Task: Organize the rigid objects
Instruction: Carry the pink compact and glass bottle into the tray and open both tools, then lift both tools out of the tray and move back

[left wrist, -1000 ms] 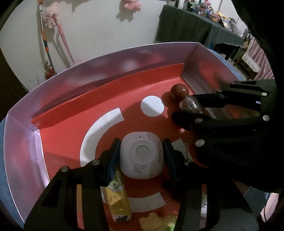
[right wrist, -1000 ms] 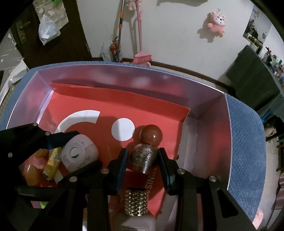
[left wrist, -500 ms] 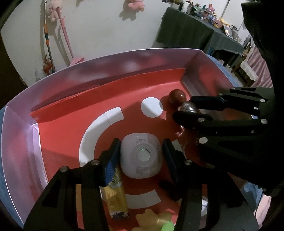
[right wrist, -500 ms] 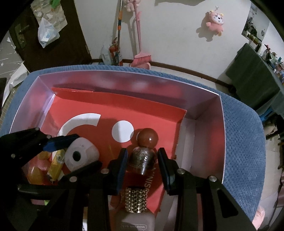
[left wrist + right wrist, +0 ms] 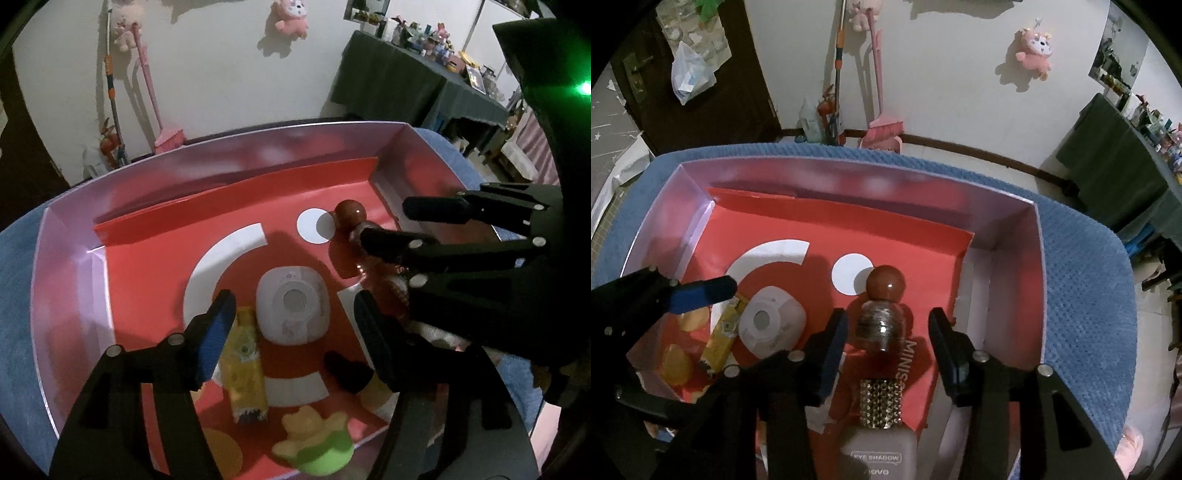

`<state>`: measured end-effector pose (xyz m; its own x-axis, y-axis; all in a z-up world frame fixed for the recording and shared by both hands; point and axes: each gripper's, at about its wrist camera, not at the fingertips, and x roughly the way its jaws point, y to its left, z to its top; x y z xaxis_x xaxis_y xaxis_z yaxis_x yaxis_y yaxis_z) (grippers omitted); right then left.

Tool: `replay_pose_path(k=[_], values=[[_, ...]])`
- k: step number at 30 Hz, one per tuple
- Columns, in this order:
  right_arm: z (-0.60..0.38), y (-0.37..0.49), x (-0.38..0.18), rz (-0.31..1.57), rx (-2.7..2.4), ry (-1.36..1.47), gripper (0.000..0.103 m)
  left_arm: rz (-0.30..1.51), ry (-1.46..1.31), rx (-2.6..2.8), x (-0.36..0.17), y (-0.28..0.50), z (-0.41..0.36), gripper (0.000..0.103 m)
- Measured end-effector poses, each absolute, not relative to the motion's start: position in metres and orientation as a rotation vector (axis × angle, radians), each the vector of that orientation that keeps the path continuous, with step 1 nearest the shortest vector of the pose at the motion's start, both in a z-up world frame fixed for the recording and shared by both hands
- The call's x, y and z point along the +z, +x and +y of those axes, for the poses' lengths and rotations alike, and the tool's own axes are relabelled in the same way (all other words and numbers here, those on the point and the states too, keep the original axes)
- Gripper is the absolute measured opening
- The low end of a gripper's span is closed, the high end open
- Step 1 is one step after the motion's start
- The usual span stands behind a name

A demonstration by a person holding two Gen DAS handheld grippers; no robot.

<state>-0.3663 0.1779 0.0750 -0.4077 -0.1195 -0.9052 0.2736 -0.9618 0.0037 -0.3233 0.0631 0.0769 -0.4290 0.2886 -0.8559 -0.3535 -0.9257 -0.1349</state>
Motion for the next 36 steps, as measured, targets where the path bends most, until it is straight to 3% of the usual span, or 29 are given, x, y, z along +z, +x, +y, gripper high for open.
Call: replay_pose_path(k=[9,13,19,26,36], values=[[0.183,-0.347,0.106,0.172,-2.512,1.447,0.064,0.045,-1.349,2.474,0.088,-0.299,0.040,0.066],[0.188,-0.330,0.121,0.133,-2.554,1.363,0.082,0.063,-1.276,2.586,0.096,-0.284,0.031,0.071],[0.193,-0.300,0.133,0.104,-2.627,1.214,0.094,0.049,-1.152,2.689,0.111,-0.263,0.022,0.076],[0.206,-0.260,0.139,0.018,-2.750,0.988,0.103,0.002,-1.025,2.782,0.114,-0.241,0.013,0.087],[0.206,-0.215,0.107,0.013,-2.890,0.730,0.103,0.007,-0.891,2.884,0.093,-0.215,0.010,0.088]])
